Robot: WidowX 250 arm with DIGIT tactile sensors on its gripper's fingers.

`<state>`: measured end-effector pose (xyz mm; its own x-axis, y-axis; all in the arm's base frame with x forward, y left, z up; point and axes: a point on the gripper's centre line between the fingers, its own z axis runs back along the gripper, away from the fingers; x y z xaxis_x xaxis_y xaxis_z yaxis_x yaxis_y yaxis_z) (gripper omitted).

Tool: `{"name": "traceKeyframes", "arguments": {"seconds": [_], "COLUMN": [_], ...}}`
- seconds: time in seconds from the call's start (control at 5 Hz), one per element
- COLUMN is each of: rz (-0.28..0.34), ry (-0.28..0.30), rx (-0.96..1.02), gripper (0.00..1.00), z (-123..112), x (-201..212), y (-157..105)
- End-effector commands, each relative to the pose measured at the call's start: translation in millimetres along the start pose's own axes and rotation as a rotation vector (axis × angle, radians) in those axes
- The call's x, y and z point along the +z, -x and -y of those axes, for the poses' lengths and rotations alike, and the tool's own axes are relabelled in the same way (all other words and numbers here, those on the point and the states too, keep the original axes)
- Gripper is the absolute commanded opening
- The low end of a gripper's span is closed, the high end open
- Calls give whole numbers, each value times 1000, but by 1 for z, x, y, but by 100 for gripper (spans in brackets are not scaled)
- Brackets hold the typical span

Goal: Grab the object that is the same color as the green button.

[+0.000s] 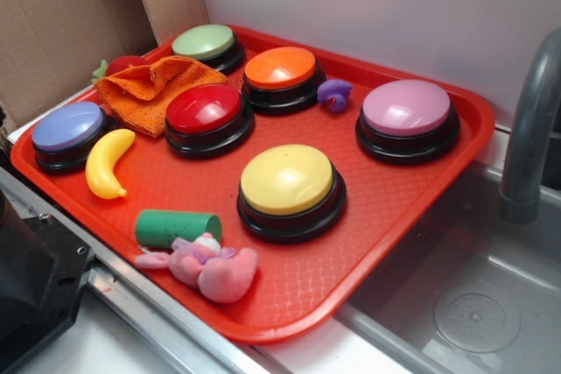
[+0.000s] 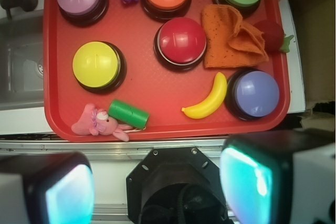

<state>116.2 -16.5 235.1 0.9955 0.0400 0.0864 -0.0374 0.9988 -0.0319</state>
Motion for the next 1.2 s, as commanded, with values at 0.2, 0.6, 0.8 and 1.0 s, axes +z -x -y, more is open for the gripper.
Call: {"name": "traceKeyframes", "arguments": {"seconds": [0.2, 0.6, 0.8, 1.0], "rz": [0, 128, 146, 125], "ry": [-53, -62, -92, -147], "rx": [-161, -588, -722, -769], "gripper": [100, 100, 100, 100], "z": [1, 13, 26, 32], "x": [-19, -73, -111, -145], "y": [-7, -13, -21, -28]}}
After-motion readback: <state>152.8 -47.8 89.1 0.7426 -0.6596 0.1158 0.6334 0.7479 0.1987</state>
